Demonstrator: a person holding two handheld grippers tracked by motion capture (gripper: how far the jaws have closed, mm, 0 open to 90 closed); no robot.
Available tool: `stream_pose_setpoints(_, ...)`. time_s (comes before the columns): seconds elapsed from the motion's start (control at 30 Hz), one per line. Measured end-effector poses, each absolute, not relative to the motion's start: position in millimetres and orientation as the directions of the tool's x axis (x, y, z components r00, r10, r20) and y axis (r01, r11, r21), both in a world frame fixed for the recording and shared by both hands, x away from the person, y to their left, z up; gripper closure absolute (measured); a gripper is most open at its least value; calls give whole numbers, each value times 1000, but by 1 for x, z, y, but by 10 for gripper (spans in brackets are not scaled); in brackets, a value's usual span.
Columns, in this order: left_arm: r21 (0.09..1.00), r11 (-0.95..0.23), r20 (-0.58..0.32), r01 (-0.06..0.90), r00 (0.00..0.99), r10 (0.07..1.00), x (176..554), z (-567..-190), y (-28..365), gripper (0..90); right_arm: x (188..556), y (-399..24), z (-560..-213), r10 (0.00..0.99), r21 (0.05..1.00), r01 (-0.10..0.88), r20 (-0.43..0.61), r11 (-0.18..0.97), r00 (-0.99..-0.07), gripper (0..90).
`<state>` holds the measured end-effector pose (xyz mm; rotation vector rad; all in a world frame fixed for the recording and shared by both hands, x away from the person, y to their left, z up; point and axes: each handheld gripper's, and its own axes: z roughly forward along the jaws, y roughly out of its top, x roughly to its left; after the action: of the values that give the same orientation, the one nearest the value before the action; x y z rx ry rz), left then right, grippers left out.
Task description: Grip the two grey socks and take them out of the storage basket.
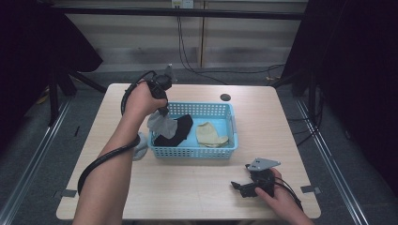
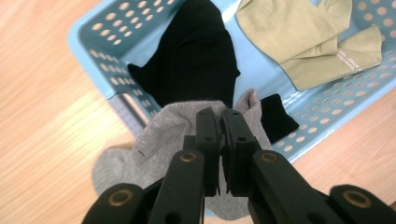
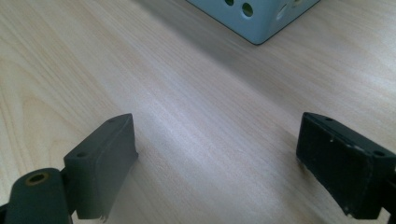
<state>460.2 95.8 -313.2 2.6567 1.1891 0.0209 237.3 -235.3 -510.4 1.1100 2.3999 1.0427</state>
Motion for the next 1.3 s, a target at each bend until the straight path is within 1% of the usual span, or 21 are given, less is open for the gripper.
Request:
stream_pose_setpoints(0.43,219,-625,-72,749,652,755,459,-290,125,860,237,-235,-510,751,720,537,33,440,-659,115)
stream_pose_setpoints(0.67,248,-587,-66,771,618,783,457,-283,148,857,237,-235,-510,751,720,536,31,441,-660,114)
stream_pose_setpoints(0.8,260,-563,-69,785,596,800,457,-287,162,856,237,-235,-510,751,721,535,30,441,-660,114)
stream_pose_setpoints(1.07,269,-509,-80,818,545,834,460,-306,185,853,237,-235,-510,751,720,535,31,441,-660,114)
stream_pose_setpoints(1.2,250,-512,-55,822,540,840,461,-317,192,853,237,-235,-510,751,720,535,30,442,-660,114)
stream_pose_setpoints(1.3,258,-498,-59,828,528,847,459,-322,198,853,237,-235,-510,751,720,535,30,442,-660,114)
